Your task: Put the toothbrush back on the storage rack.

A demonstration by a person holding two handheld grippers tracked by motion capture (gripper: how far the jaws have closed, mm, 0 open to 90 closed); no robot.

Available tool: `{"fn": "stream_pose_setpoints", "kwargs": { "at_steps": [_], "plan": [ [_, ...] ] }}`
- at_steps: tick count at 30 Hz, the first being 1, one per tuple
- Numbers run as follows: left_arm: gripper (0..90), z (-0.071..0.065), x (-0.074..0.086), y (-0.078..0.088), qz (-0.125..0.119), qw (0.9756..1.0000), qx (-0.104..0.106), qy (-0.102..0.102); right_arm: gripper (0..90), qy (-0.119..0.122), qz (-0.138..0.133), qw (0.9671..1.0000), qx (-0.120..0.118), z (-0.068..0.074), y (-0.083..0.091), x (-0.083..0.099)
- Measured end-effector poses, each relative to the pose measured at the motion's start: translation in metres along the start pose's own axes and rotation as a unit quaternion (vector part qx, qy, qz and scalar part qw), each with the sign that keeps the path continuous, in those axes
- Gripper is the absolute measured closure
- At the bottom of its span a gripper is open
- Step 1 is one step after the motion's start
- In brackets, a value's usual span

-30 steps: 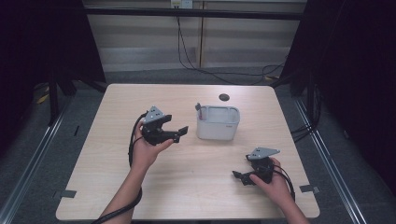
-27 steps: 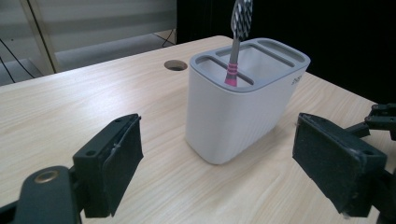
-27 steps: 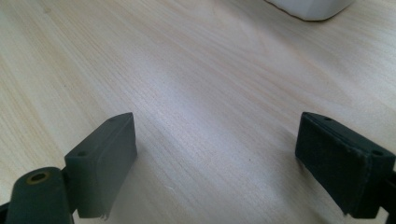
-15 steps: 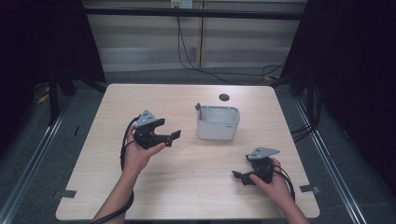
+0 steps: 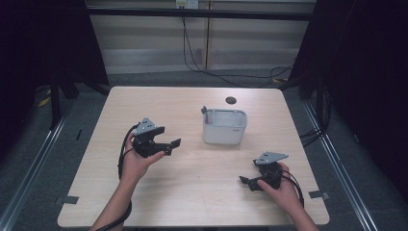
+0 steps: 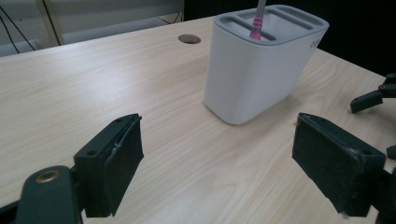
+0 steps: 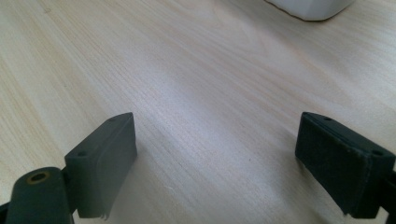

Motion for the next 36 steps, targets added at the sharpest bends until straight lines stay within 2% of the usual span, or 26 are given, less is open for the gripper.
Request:
{"fn": "stream_pose_setpoints", "kwargs": {
  "at_steps": [9, 14, 19, 31, 36],
  "plan": [
    [16.0, 0.006, 0.013, 0.004, 0.015, 0.9999, -0.003, -0.002, 12.2, 0.000, 0.000, 1.0000, 0.000, 0.000, 0.000, 0.000],
    [16.1, 0.010, 0.021, 0.007, 0.021, 0.9997, -0.006, 0.005, 12.2, 0.000, 0.000, 1.0000, 0.000, 0.000, 0.000, 0.000],
    [16.1, 0.014, 0.029, 0.010, 0.033, 0.9994, -0.010, -0.002, 12.2, 0.000, 0.000, 1.0000, 0.000, 0.000, 0.000, 0.000],
    [16.1, 0.024, 0.045, 0.021, 0.050, 0.9986, -0.017, 0.003, 12.2, 0.000, 0.000, 1.0000, 0.000, 0.000, 0.000, 0.000],
    [16.1, 0.026, 0.052, 0.023, 0.061, 0.9979, -0.018, -0.004, 12.2, 0.000, 0.000, 1.0000, 0.000, 0.000, 0.000, 0.000]
  ]
}}
Point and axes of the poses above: each handheld gripper's, and its own axes: y roughly backward along the jaws, x roughly out of its underside, z roughly to its left, the point moved 7 cm from there along -y, roughly forward along the jaws, and after that the axes turned 9 degrees about z, right-handed, at the moved point
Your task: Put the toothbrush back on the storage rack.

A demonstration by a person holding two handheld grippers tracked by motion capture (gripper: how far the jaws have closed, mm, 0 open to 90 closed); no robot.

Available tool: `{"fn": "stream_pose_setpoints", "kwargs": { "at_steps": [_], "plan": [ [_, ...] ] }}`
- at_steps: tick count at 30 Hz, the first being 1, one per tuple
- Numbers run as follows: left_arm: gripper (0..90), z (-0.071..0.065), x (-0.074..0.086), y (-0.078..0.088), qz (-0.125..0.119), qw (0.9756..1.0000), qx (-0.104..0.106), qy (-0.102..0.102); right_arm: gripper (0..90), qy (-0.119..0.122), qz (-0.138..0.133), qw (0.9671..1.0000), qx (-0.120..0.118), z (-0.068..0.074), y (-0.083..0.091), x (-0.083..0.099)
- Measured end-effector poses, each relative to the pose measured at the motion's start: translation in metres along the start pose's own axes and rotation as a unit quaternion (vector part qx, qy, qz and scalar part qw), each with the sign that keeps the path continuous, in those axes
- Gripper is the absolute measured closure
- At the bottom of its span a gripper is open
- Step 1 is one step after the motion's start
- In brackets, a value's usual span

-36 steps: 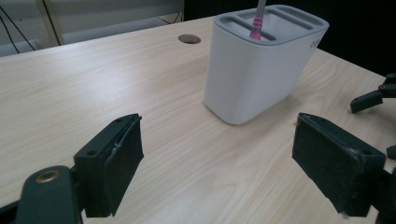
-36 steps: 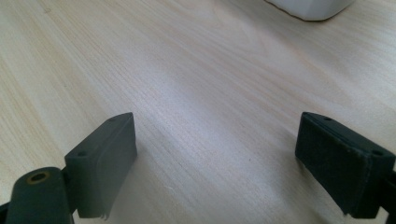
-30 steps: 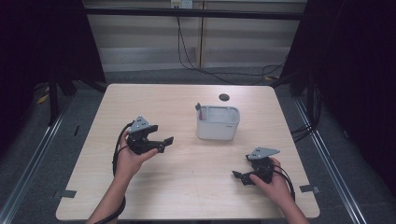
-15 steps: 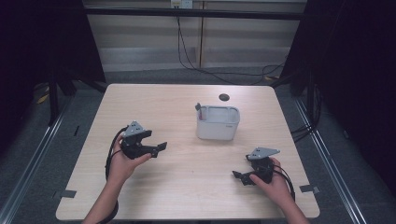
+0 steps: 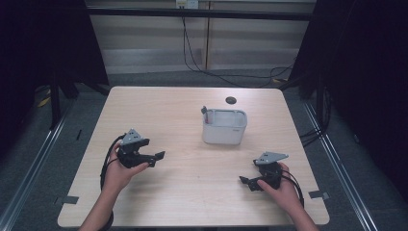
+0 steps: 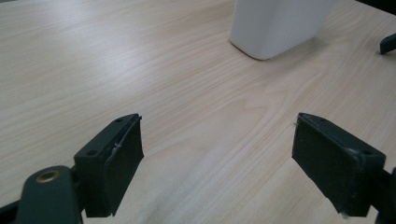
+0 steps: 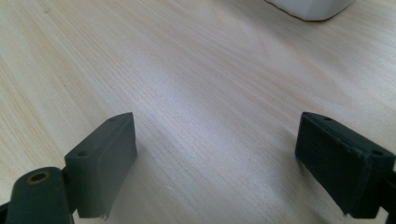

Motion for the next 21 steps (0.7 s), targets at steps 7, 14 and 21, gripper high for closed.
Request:
{"fn": "stream_pose_setpoints", "kwargs": {
  "at_steps": [7, 14, 21],
  "plan": [
    [16.1, 0.002, 0.010, -0.001, 0.013, 0.9999, 0.000, 0.002, 12.2, 0.000, 0.000, 1.0000, 0.000, 0.000, 0.000, 0.000],
    [16.1, 0.007, 0.019, 0.000, 0.024, 0.9997, -0.001, 0.005, 12.2, 0.000, 0.000, 1.0000, 0.000, 0.000, 0.000, 0.000],
    [16.3, 0.013, 0.032, 0.001, 0.041, 0.9991, -0.005, 0.003, 12.2, 0.001, 0.000, 1.0000, 0.000, 0.000, 0.000, 0.000]
  ]
}}
Point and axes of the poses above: each handheld gripper's, and its own axes: y roughly backward along the jaws, x roughly out of its underside, z roughly to its left, the point moved 7 cm from there along -y, roughly forward along the jaws, and after that the axes turned 9 degrees about z, right-handed, at the moved point
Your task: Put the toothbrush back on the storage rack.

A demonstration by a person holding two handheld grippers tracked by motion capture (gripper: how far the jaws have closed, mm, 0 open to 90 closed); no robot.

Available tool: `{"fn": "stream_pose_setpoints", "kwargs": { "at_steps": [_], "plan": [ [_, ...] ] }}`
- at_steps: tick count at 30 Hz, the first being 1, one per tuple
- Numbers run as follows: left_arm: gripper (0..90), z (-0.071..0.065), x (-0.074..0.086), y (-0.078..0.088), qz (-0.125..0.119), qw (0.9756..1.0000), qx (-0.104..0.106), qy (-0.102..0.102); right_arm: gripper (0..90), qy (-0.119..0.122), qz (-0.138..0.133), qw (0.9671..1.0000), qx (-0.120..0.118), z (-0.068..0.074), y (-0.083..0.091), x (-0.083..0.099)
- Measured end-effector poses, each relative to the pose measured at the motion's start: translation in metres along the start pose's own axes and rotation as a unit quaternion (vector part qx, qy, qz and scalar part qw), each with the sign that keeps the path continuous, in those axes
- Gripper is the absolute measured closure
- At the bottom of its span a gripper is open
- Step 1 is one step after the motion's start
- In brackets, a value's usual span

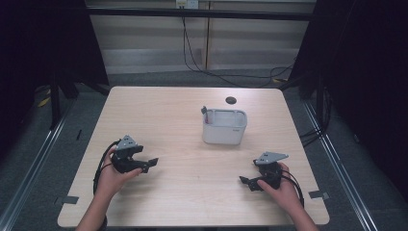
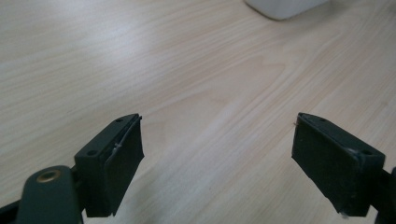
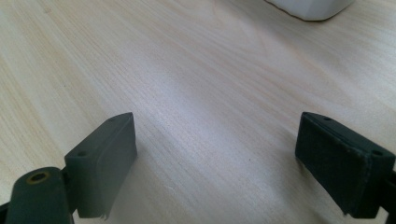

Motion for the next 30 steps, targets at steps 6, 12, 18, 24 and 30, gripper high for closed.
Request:
{"fn": "stream_pose_setpoints", "kwargs": {
  "at_steps": [6, 12, 18, 24, 30],
  "plan": [
    [16.5, 0.004, 0.011, -0.002, 0.019, 0.9997, -0.004, -0.011, 12.2, 0.000, 0.000, 1.0000, 0.000, 0.000, 0.000, 0.000],
    [16.5, 0.006, 0.017, -0.002, 0.033, 0.9993, -0.006, -0.019, 12.2, 0.000, 0.000, 1.0000, 0.000, 0.000, 0.000, 0.000],
    [16.5, 0.007, 0.021, -0.003, 0.038, 0.9989, -0.011, -0.027, 12.2, 0.000, 0.000, 1.0000, 0.000, 0.000, 0.000, 0.000],
    [16.4, 0.007, 0.025, -0.005, 0.043, 0.9987, -0.010, -0.026, 12.2, 0.000, 0.000, 1.0000, 0.000, 0.000, 0.000, 0.000],
    [16.5, 0.008, 0.027, -0.005, 0.047, 0.9982, -0.014, -0.034, 12.2, 0.000, 0.000, 1.0000, 0.000, 0.000, 0.000, 0.000]
  ]
}}
Point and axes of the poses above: each handheld gripper's, and its own axes: y roughly backward along the jaws, x roughly out of its underside, z roughly to its left, the point moved 7 cm from there along -y, roughly forward along the jaws, and after that the axes turned 9 degrees about z, right-handed, at the moved point
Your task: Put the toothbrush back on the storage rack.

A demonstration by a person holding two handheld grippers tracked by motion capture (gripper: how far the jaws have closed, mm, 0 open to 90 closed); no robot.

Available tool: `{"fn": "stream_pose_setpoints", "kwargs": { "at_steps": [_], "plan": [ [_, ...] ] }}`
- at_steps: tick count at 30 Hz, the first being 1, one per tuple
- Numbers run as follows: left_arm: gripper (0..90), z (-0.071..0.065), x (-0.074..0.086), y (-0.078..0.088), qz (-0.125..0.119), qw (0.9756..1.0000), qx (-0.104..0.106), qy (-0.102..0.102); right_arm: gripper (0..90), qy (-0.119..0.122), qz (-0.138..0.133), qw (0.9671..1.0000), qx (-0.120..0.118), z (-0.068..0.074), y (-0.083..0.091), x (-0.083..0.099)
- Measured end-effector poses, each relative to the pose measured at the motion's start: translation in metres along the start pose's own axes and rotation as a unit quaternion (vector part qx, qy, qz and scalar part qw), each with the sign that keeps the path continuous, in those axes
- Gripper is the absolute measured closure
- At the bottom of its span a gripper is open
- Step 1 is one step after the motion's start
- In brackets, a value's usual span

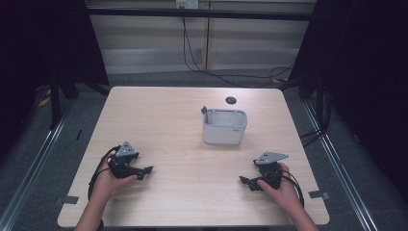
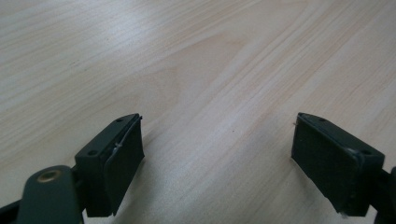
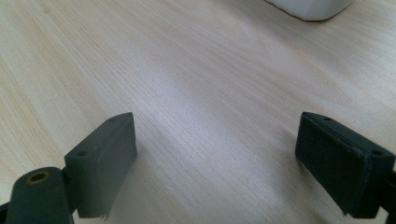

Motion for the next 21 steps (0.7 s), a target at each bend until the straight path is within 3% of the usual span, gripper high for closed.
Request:
{"fn": "stream_pose_setpoints", "kwargs": {
  "at_steps": [21],
  "plan": [
    [15.2, -0.0008, 0.0020, -0.0016, 0.000, 0.9999, -0.003, -0.012, 12.2, 0.000, 0.000, 1.0000, 0.000, 0.0000, 0.0000, 0.0000]
  ]
}}
Point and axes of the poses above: each handheld gripper's, and its own axes: y roughly backward along the jaws, x roughly out of its underside, z roughly to its left, the point moved 7 cm from there along -y, roughly forward along the jaws, and after that the axes turned 9 degrees about z, right-handed, at the moved point
